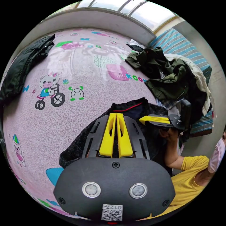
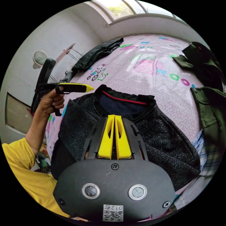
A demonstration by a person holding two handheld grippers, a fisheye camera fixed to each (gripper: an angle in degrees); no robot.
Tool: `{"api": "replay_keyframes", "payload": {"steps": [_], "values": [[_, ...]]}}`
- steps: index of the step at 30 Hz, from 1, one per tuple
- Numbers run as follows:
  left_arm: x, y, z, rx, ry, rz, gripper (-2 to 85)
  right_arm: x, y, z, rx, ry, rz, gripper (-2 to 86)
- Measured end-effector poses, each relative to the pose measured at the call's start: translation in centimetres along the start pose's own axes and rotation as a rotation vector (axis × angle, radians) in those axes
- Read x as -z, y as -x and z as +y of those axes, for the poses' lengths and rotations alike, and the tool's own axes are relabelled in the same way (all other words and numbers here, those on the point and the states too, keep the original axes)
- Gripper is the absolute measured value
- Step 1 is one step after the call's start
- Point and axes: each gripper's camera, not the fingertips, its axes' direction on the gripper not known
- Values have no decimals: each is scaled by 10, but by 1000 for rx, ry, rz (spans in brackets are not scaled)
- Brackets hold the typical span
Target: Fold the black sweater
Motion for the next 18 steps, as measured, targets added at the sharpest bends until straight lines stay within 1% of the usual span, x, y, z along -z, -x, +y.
{"api": "replay_keyframes", "payload": {"steps": [2,4,6,9,11,12,14,15,16,18], "values": [[-7,-8,-7,-57,45,-63,3,9,-15,0,-35,-9,-44,3],[-19,-10,-14,-73,84,-122,2,11,-26,0,-66,6,-42,3],[-30,-5,-19,-62,98,-142,2,15,-28,-2,-77,-6,-39,1],[-35,11,-22,-14,76,-57,3,17,-19,-6,-59,-28,32,0],[-31,21,-18,56,37,19,3,22,-14,-7,-52,-38,67,0],[-27,21,-16,66,19,22,3,29,-13,-8,-56,-45,82,0],[-6,5,-8,23,-75,-34,3,43,-19,-7,-59,-69,51,1],[-3,-1,-6,4,-93,-44,3,51,-27,-6,-89,-98,5,2],[-2,-12,-4,-44,-95,-40,3,57,-36,-4,-129,-136,-21,2],[-16,-29,-8,-116,-20,2,3,61,-42,-3,-163,-158,-12,3]]}}
